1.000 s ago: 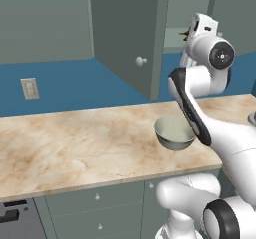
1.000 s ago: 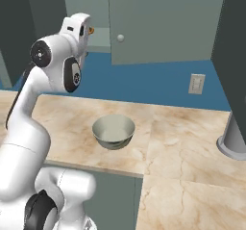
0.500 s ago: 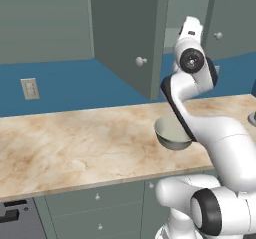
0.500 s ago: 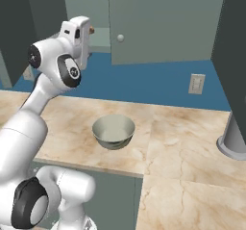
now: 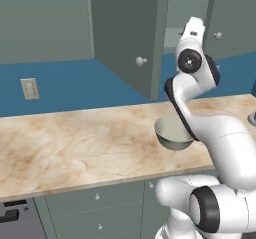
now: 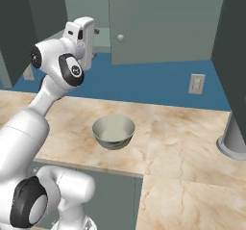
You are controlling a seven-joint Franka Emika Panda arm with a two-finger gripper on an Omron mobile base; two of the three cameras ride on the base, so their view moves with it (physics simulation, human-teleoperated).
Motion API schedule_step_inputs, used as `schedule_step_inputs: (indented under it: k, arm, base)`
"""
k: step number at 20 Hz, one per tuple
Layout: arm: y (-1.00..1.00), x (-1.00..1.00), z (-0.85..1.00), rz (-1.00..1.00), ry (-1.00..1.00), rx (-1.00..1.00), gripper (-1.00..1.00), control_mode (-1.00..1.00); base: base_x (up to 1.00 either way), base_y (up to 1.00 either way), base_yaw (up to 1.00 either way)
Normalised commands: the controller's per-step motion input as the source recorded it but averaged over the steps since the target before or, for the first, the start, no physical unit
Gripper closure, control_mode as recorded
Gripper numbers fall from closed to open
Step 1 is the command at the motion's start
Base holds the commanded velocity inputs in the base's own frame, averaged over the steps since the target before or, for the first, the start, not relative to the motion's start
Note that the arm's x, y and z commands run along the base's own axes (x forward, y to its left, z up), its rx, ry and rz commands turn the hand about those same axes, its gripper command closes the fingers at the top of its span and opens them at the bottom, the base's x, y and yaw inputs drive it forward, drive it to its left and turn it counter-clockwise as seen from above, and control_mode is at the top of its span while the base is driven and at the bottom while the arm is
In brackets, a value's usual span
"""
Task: Open the cabinet. Pick the banana and kiwi from the cabinet and place them into the bowl. Then close the cabinet.
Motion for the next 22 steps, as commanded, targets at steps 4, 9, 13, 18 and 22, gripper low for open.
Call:
schedule_step_inputs:
  k: [4,9,13,18,22]
  arm:
    - [-0.26,0.05,0.00,-0.25,0.00,0.00,-1.00,-1.00]
    - [-0.02,0.33,-0.07,-0.17,0.00,-0.04,-1.00,-1.00]
    - [-0.15,0.20,-0.02,-0.07,0.00,-0.01,-1.00,-1.00]
    - [-0.30,0.08,0.00,-0.02,0.00,0.00,-1.00,-1.00]
    - [-0.40,0.00,0.00,-0.06,0.00,0.00,-1.00,-1.00]
  base:
    - [0.00,0.00,0.00]
    - [0.00,0.00,0.00]
    - [0.00,0.00,0.00]
    - [0.00,0.00,0.00]
    - [0.00,0.00,0.00]
